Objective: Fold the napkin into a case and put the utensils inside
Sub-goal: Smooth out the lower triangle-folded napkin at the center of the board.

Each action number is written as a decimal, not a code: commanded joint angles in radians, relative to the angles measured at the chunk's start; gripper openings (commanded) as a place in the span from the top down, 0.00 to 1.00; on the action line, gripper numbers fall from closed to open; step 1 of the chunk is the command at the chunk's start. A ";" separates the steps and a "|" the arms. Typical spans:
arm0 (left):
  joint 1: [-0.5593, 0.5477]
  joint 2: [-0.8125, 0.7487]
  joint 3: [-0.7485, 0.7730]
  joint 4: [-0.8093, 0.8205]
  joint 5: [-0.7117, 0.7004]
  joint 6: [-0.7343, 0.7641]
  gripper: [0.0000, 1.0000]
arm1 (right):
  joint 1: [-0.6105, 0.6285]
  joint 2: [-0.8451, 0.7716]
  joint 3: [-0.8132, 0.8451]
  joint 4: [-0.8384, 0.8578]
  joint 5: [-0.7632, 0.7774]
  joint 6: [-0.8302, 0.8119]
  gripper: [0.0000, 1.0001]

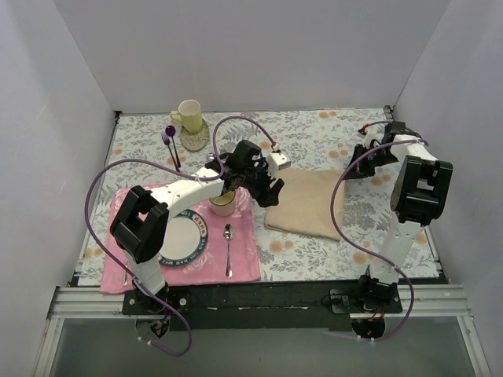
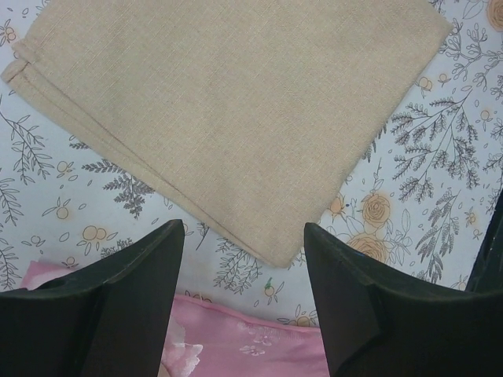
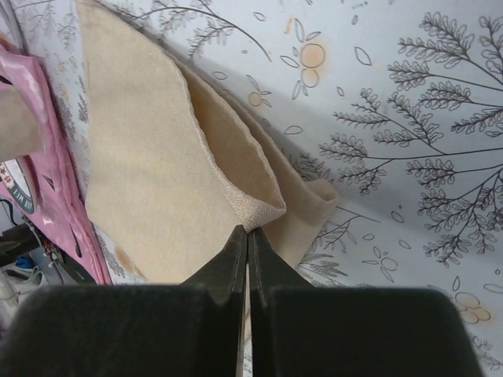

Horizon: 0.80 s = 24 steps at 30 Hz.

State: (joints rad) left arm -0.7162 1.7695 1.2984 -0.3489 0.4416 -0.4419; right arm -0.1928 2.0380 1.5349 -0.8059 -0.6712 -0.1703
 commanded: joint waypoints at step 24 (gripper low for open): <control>-0.054 0.189 0.046 -0.062 0.040 0.115 0.72 | 0.003 0.032 0.180 -0.139 -0.025 -0.208 0.49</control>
State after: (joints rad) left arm -0.7437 1.9865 1.3468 -0.3809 0.5037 -0.3885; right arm -0.1940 2.1490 1.6485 -0.8310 -0.6537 -0.2871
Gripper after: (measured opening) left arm 0.303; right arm 0.493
